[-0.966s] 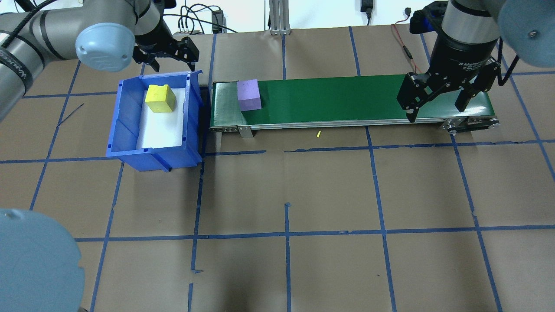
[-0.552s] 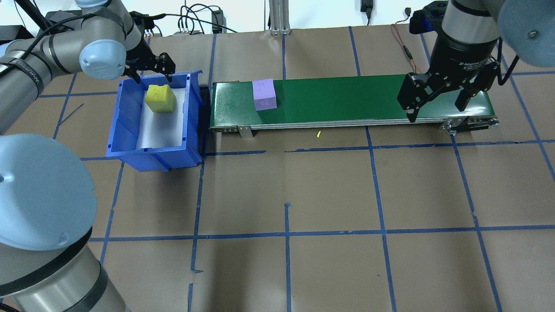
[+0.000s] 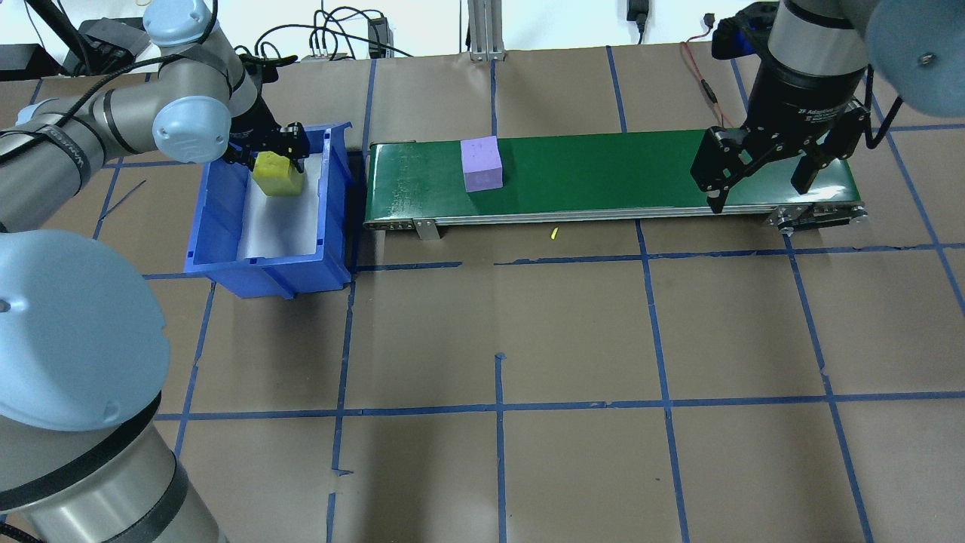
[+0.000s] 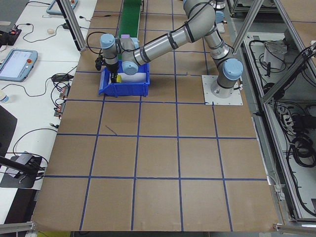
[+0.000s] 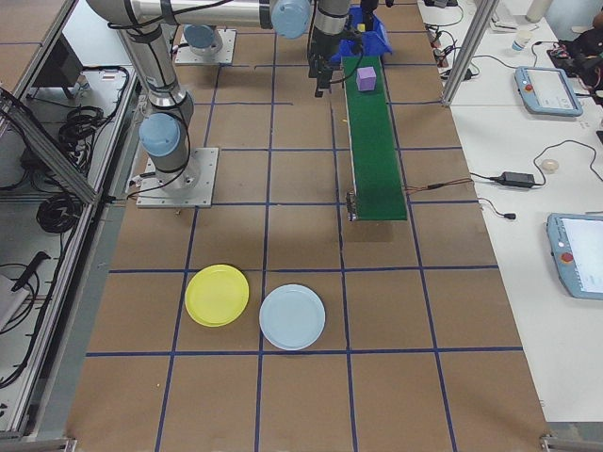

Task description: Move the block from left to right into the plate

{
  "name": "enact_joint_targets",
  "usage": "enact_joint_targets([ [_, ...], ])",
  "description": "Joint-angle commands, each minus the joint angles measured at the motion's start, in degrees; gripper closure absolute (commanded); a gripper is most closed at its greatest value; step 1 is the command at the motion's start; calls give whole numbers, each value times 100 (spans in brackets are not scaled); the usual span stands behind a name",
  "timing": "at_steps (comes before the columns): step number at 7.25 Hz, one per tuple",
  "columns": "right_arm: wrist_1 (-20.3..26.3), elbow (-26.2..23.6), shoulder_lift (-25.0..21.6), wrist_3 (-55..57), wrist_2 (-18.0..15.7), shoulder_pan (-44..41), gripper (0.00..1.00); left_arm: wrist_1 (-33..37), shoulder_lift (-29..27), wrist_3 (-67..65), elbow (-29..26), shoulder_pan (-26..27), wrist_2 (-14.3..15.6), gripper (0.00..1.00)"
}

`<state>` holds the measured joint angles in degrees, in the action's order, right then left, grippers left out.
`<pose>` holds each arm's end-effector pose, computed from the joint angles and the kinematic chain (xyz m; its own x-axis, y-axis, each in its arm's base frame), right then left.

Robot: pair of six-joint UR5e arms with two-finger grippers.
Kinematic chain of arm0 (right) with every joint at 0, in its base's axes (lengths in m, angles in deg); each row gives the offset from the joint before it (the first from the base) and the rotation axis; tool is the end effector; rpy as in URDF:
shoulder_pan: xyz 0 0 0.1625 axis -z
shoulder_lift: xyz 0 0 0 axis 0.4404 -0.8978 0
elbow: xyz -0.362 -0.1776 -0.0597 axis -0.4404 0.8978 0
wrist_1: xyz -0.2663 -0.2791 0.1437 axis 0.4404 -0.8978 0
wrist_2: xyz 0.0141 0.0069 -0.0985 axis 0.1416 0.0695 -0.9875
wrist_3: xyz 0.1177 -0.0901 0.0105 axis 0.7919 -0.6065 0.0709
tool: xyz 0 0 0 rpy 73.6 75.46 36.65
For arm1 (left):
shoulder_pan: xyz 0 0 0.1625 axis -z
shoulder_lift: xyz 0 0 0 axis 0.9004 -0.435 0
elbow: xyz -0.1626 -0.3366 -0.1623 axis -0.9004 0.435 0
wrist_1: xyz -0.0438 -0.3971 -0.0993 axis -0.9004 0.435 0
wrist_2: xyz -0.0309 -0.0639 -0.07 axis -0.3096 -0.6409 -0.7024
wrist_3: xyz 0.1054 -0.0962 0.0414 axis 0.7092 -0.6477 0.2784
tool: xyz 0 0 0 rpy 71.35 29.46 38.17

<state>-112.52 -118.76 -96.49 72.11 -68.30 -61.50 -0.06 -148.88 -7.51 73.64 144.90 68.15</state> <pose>0.1004 -0.4837 0.4041 -0.9825 -0.1787 0.0524 -0.1677 0.9714 0.1681 -0.0175 -0.6980 0.1686 -0.9964 -0.0814 -0.0235 -0.0805 0.9961 -0.0359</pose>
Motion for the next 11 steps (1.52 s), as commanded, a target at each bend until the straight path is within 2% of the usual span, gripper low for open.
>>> enact_joint_targets([
  [1, -12, 0, 9, -26, 17, 0, 0, 64, 191, -249, -69, 0, -3, 82],
  [2, -412, 44, 87, -96, 131, 18, 0, 351, 523, -301, -130, 9, -3, 82],
  [3, -1025, 87, 323, -97, 584, 87, 3, 859, 874, -319, -244, 17, -12, 82],
  [4, -1362, 166, 673, -88, 1085, 132, 3, 1108, 1087, -311, -349, 17, -12, 82],
  [5, -1983, 184, 1112, -79, 1490, 132, 3, 1215, 1219, -424, -394, 165, -30, 82],
  [6, -2459, 185, 1482, -53, 1807, 149, 3, 1216, 1342, -904, -394, 506, -291, 82],
  [7, -2838, 150, 1807, -35, 1984, 150, 3, 1189, 1352, -1135, -334, 797, -581, 82],
  [8, -3033, 141, 2063, -26, 2204, 158, 3, 1146, 1352, -1154, -246, 956, -636, 82],
  [10, -3569, 140, 2477, -70, 2249, 185, 5, 980, 1213, -1277, -18, 1535, -593, 82],
  [11, -3676, 141, 2592, -79, 2494, 219, 6, 343, 986, -1295, 192, 1581, -601, 81],
])
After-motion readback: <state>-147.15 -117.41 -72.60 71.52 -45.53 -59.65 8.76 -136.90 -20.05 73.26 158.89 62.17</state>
